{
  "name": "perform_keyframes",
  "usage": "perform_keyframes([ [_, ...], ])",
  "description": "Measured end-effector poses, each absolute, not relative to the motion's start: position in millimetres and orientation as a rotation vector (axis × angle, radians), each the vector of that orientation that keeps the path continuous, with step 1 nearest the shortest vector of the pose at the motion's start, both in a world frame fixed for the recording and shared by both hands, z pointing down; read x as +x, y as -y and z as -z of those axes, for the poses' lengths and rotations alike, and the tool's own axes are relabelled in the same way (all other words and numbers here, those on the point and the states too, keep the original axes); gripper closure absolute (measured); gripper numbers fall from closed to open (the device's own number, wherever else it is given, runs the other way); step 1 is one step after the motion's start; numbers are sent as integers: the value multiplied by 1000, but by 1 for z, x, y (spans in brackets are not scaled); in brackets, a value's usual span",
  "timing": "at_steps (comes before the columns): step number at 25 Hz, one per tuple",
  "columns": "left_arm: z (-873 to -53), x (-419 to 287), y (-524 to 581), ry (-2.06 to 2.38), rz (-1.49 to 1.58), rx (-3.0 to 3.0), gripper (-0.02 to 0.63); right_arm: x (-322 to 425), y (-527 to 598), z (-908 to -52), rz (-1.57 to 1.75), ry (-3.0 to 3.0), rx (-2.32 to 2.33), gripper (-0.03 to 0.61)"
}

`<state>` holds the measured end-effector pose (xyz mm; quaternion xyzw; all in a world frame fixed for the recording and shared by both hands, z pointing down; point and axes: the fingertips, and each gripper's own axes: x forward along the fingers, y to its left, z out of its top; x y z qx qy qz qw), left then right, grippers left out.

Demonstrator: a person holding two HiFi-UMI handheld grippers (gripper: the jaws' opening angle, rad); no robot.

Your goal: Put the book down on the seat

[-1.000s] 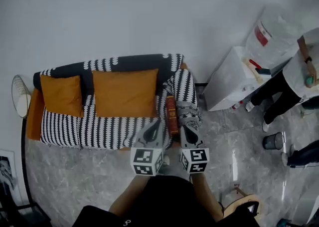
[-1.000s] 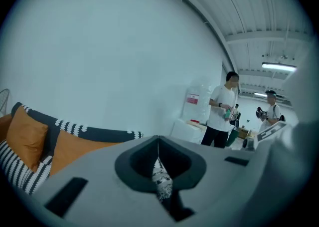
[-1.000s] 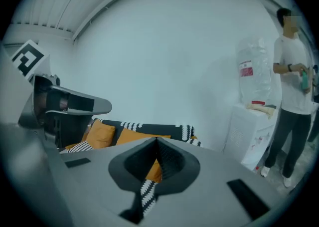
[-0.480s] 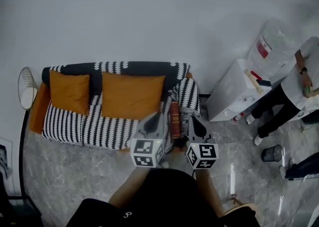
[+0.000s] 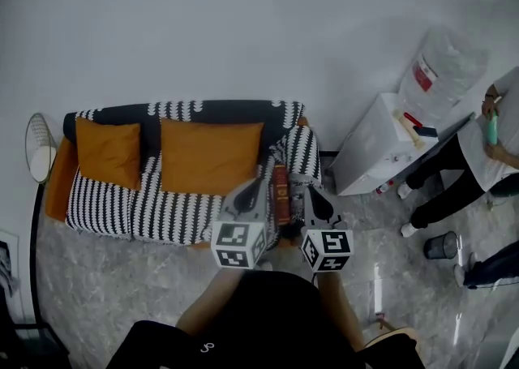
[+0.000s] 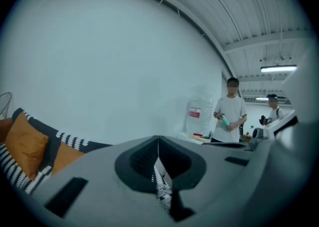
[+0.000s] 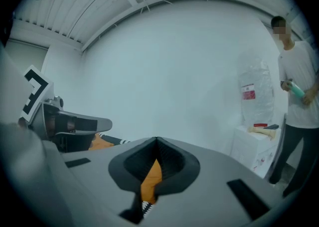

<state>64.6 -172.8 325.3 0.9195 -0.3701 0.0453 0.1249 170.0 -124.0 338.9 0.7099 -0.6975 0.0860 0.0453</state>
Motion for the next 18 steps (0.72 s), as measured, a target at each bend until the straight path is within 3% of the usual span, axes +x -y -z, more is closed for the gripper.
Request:
perform_keyframes([
  [18, -327, 88, 177, 1052, -168, 2713, 601, 190, 131, -337, -264, 2137, 2191, 568],
])
